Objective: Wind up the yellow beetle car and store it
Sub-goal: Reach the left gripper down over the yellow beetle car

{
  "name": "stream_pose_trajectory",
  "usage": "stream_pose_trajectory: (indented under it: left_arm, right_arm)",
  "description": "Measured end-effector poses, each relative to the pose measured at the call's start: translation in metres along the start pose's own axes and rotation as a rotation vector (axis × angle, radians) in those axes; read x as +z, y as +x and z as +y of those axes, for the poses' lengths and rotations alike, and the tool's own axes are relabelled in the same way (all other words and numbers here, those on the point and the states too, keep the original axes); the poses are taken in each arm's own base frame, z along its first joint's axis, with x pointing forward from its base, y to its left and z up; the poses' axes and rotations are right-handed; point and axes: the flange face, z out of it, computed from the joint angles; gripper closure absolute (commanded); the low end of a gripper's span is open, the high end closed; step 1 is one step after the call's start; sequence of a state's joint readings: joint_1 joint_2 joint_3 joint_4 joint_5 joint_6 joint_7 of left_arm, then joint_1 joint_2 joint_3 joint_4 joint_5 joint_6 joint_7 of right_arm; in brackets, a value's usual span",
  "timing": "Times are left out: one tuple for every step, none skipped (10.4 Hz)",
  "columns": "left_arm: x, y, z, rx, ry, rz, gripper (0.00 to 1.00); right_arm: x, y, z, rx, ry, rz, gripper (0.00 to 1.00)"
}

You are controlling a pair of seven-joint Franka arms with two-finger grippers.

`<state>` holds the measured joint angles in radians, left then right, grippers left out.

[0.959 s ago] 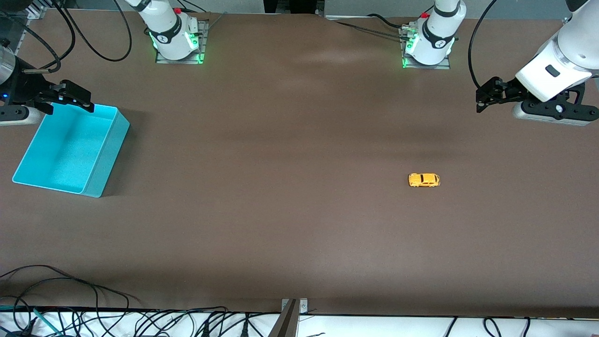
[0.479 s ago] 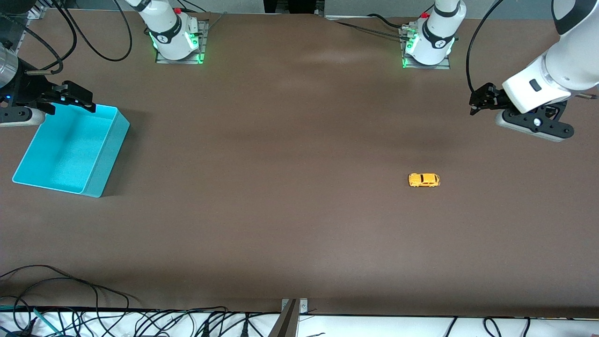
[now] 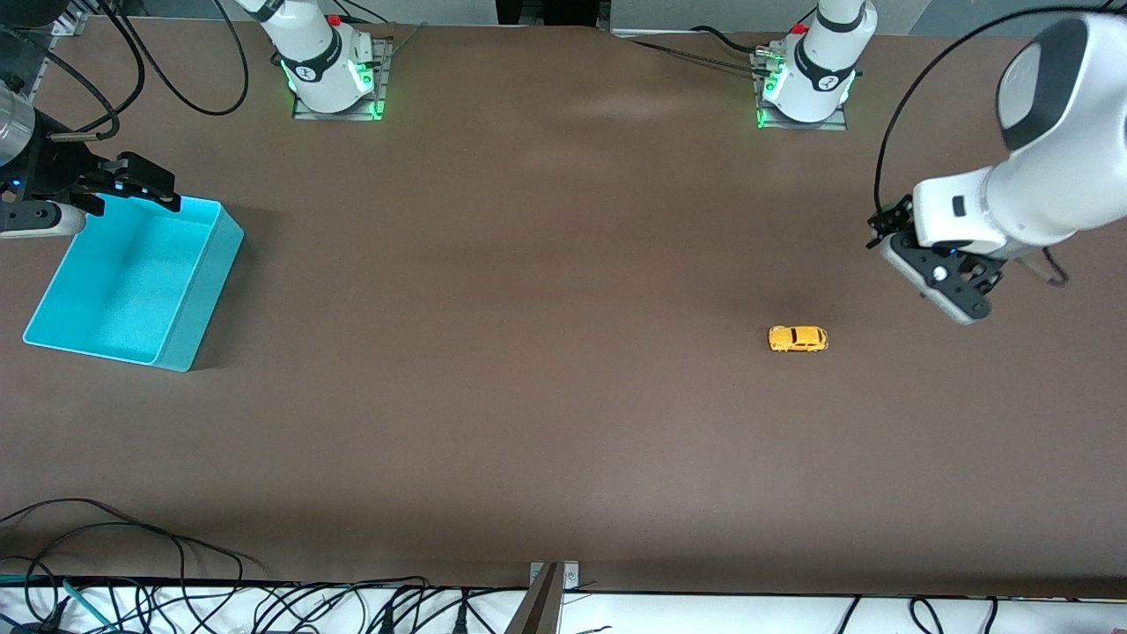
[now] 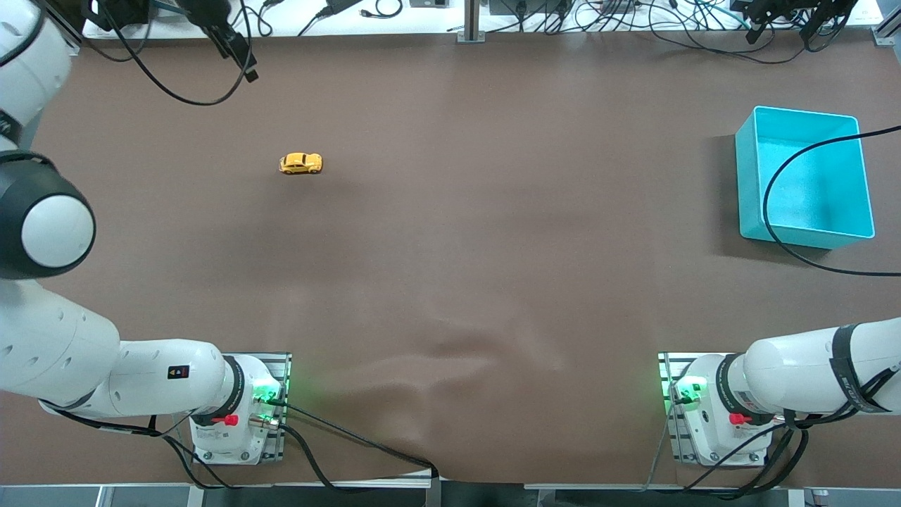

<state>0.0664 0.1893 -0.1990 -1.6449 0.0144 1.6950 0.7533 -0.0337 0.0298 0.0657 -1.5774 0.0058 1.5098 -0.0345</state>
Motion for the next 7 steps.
stream_pose_trajectory:
  left_arm:
    - [0.027,0.006,-0.007,0.091,-0.026,-0.015,0.00]
    - [0.057,0.013,-0.014,0.180,-0.053,-0.026,0.00]
    - [0.086,0.022,-0.022,0.267,-0.058,-0.017,0.00]
    - [0.111,0.027,-0.027,0.335,-0.050,-0.001,0.00]
    - [0.136,0.029,-0.029,0.381,-0.037,0.007,0.00]
    - [0.161,0.028,-0.026,0.430,-0.005,-0.003,0.00]
    - [0.186,0.027,-0.019,0.494,0.043,-0.024,0.00]
  right_arm:
    - [0.000,0.000,0.000,0.000,0.000,-0.001,0.00]
    - [0.001,0.000,0.000,0.000,0.000,-0.003,0.00]
    - [0.001,0.000,0.000,0.000,0.000,-0.003,0.00]
    - [0.002,0.000,0.000,0.000,0.000,-0.004,0.00]
    - [0.002,0.000,0.000,0.000,0.000,-0.004,0.00]
    - [0.002,0.000,0.000,0.001,0.000,-0.004,0.00]
    - [0.002,0.000,0.000,0.001,0.000,-0.004,0.00]
